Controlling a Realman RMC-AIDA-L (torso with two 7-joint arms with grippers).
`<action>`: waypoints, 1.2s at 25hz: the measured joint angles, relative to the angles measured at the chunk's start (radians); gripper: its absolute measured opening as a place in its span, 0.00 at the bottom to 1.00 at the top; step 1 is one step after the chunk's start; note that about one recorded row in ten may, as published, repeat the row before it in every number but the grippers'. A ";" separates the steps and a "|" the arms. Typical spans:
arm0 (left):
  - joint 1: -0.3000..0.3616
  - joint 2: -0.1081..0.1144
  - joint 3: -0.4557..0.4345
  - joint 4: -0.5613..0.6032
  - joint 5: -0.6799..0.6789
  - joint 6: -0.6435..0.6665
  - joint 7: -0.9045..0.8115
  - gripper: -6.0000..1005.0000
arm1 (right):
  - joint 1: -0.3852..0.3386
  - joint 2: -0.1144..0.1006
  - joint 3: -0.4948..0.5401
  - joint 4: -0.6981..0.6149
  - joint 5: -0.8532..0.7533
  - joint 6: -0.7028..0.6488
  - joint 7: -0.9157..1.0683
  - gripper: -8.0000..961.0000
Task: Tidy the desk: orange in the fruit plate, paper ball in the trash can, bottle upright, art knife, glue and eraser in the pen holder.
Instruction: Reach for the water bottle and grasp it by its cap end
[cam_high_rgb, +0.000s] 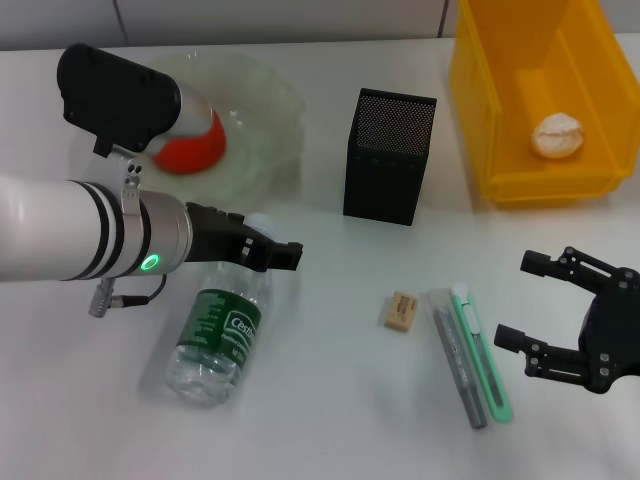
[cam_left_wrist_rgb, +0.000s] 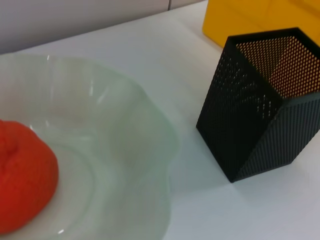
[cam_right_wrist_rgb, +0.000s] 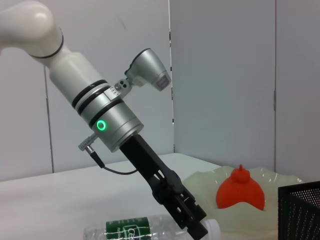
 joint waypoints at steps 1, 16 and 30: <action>-0.002 0.000 -0.001 -0.005 0.000 -0.003 0.000 0.81 | 0.001 0.000 0.000 0.000 0.000 0.000 0.002 0.88; -0.066 0.000 -0.009 -0.121 -0.010 -0.053 0.000 0.80 | 0.005 -0.002 0.002 0.000 -0.014 0.001 0.019 0.87; -0.114 0.001 -0.033 -0.192 -0.012 -0.038 0.002 0.75 | 0.003 -0.002 0.005 -0.007 -0.014 0.002 0.050 0.87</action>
